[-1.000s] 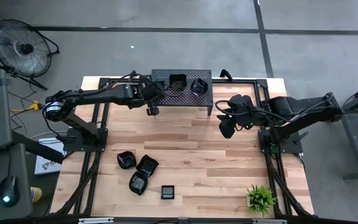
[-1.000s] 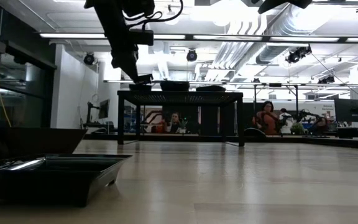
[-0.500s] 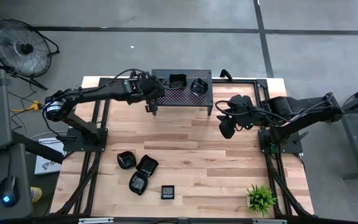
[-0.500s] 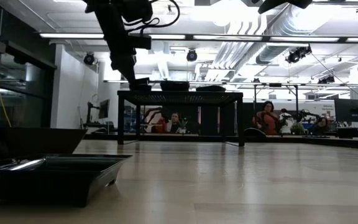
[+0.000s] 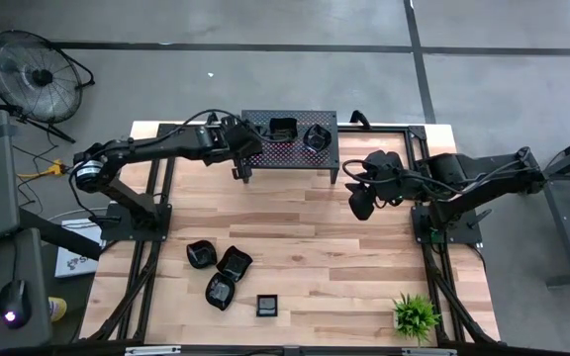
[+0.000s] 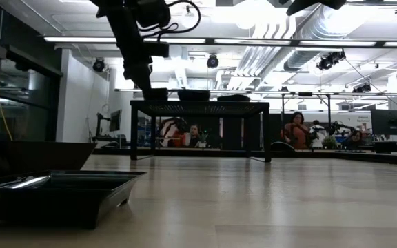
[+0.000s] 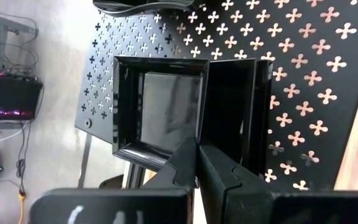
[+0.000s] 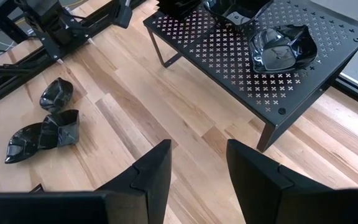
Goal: Pick & Place Mini shaped plates
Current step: Stack the square plate on top of the square plate on the shelf
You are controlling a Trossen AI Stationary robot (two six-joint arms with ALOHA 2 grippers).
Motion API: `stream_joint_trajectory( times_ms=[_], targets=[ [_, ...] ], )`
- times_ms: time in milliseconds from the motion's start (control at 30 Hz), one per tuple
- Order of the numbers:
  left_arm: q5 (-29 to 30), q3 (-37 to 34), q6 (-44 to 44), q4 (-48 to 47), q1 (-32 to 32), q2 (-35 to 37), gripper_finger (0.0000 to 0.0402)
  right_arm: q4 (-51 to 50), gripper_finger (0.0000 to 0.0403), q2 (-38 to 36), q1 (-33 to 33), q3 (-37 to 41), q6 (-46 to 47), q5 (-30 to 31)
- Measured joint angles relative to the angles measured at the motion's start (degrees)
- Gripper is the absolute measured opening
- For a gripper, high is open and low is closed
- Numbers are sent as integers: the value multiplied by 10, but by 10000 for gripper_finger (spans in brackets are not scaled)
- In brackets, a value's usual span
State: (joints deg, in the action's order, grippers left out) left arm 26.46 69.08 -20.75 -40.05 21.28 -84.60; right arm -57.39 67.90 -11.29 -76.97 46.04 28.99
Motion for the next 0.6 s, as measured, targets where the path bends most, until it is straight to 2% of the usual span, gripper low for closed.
stream_joint_trajectory(
  times_ms=[600],
  targets=[
    [0, 0, 0, 0, 0, 1, 3, -5, 149, 0, 0, 0, -1, 3]
  ],
)
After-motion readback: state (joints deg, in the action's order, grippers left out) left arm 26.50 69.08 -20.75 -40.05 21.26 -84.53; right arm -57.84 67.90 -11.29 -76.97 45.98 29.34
